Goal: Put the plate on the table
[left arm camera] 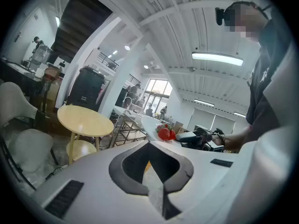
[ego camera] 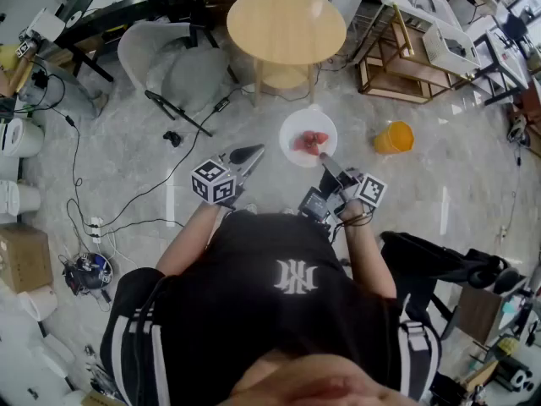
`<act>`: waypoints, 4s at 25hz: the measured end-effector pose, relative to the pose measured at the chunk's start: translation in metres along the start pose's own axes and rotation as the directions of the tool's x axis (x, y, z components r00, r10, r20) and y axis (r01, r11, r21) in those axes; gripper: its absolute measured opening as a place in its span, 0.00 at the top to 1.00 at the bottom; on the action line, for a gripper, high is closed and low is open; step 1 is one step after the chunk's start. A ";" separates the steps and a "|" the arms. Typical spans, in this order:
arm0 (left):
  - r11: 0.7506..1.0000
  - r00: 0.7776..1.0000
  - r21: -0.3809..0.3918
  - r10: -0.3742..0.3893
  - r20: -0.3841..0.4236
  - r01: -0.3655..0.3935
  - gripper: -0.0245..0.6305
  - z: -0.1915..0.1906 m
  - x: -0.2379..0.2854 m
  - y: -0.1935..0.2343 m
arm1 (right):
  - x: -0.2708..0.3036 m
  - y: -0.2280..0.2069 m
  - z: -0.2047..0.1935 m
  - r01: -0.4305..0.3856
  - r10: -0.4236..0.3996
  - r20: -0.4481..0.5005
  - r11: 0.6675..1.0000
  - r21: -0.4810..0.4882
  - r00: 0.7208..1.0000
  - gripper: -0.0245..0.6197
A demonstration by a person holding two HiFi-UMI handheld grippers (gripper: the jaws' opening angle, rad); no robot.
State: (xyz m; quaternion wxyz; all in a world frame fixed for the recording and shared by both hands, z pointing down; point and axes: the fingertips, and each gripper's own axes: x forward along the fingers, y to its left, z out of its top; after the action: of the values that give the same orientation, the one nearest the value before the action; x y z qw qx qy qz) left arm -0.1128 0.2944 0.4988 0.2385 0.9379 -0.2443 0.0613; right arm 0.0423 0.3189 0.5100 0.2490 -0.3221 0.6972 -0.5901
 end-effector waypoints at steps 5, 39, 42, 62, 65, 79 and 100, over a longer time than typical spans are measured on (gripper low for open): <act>1.000 1.000 0.000 0.004 0.007 -0.004 0.94 0.005 0.000 -0.006 | -0.002 0.003 -0.001 0.012 -0.012 -0.016 1.000 0.002 1.000 0.94; 0.999 0.999 0.002 0.037 0.018 -0.037 0.94 0.004 0.001 -0.018 | -0.024 -0.003 0.015 0.025 -0.026 0.024 0.999 0.029 0.999 0.92; 0.999 0.998 0.001 0.051 0.023 -0.051 0.94 0.005 0.005 -0.017 | -0.028 -0.002 0.019 0.018 -0.019 0.032 0.999 0.045 0.999 0.92; 0.983 0.983 -0.017 0.181 0.018 -0.180 0.95 -0.011 0.009 -0.031 | -0.071 -0.032 0.050 0.016 -0.018 0.039 0.998 0.055 0.999 0.92; 0.984 0.985 -0.032 0.173 0.005 -0.172 0.94 -0.015 0.011 -0.025 | -0.061 -0.030 0.049 0.002 -0.005 0.038 0.997 0.072 0.999 0.92; 0.995 0.997 -0.064 0.080 -0.025 -0.081 0.94 0.003 0.060 0.066 | 0.017 -0.044 0.087 0.058 -0.060 0.039 0.997 0.046 0.997 0.92; 0.997 0.998 -0.068 -0.042 -0.047 0.038 0.94 0.072 0.099 0.214 | 0.165 -0.051 0.157 0.126 -0.133 0.144 0.991 0.052 0.981 0.92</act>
State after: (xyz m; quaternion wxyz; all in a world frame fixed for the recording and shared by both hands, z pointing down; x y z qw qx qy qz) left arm -0.1307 0.0531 0.5483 0.2767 0.9324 -0.2215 0.0709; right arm 0.0542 0.0872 0.5370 0.2678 -0.4042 0.6417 -0.5943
